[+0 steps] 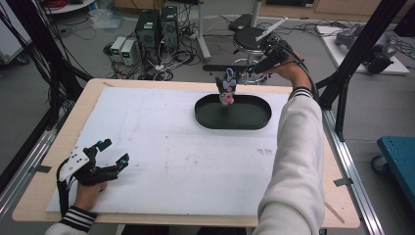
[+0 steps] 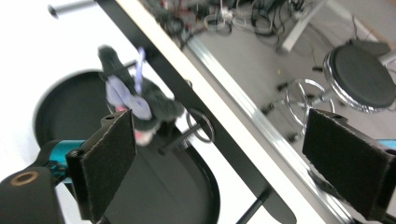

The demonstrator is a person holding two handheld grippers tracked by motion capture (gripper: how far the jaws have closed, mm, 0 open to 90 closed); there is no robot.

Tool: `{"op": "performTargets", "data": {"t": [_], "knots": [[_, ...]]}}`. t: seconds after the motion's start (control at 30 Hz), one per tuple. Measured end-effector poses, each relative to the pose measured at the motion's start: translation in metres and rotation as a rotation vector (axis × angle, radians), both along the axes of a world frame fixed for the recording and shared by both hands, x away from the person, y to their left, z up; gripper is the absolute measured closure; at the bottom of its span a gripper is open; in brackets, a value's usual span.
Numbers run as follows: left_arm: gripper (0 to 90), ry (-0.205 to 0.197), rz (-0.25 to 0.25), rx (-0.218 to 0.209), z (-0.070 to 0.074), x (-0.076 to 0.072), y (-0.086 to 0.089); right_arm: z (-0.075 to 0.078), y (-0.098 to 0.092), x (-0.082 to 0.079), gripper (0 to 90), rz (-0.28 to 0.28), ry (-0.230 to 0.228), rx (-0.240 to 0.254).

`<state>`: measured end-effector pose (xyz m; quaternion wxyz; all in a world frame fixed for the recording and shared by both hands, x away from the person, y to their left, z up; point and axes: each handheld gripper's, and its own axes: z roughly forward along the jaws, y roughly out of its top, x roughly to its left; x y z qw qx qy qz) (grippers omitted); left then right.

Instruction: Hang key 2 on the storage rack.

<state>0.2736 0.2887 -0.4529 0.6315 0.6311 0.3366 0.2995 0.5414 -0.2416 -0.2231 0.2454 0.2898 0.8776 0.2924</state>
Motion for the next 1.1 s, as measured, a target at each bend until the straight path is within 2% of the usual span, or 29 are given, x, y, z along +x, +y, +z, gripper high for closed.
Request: {"op": "performTargets", "data": {"t": [0.03, 0.07, 0.23, 0.4, 0.53, 0.57, 0.63, 0.7, 0.83, 0.87, 0.97, 1.03, 1.1], "knots": [[11.8, 0.000, 0.001, -0.001, 0.000, 0.000, 0.000, 0.001, -0.001, -0.003, 1.2, 0.001, -0.002, 0.029], [11.8, 0.000, 0.000, -0.001, 0.000, 0.000, 0.000, 0.003, -0.002, -0.006, 0.6, -0.006, -0.006, 0.049], [11.8, 0.002, 0.000, -0.001, 0.000, 0.000, 0.000, 0.012, -0.004, -0.024, 0.6, -0.011, -0.059, 0.097], [11.8, 0.001, 0.001, 0.000, 0.000, 0.000, 0.000, 0.019, -0.005, -0.046, 0.6, 0.012, -0.104, 0.149], [11.8, 0.001, 0.001, 0.003, 0.000, 0.000, 0.000, 0.021, -0.010, -0.068, 0.6, 0.032, -0.154, 0.225], [11.8, 0.000, 0.001, 0.003, 0.000, 0.000, 0.000, 0.021, -0.012, -0.075, 0.6, 0.025, -0.167, 0.259], [11.8, 0.001, 0.001, 0.000, 0.000, 0.000, 0.000, 0.019, -0.015, -0.088, 0.6, 0.018, -0.188, 0.309], [11.8, 0.001, 0.001, 0.002, 0.000, 0.000, 0.000, 0.014, -0.018, -0.104, 0.6, 0.011, -0.241, 0.333], [11.8, 0.002, 0.001, -0.002, 0.000, 0.000, 0.000, -0.001, -0.024, -0.135, 0.6, 0.011, -0.283, 0.382], [11.8, 0.000, 0.001, 0.000, 0.000, 0.000, 0.000, -0.005, -0.026, -0.142, 0.6, 0.010, -0.284, 0.410], [11.9, 0.001, 0.000, -0.001, 0.000, 0.000, 0.000, -0.015, -0.031, -0.162, 0.6, 0.004, -0.327, 0.452], [11.8, 0.003, 0.000, -0.002, 0.000, 0.000, 0.000, -0.024, -0.035, -0.173, 0.6, -0.002, -0.343, 0.483], [11.8, 0.003, 0.001, -0.006, 0.000, 0.000, 0.000, -0.036, -0.038, -0.182, 0.6, -0.023, -0.340, 0.505]]}}
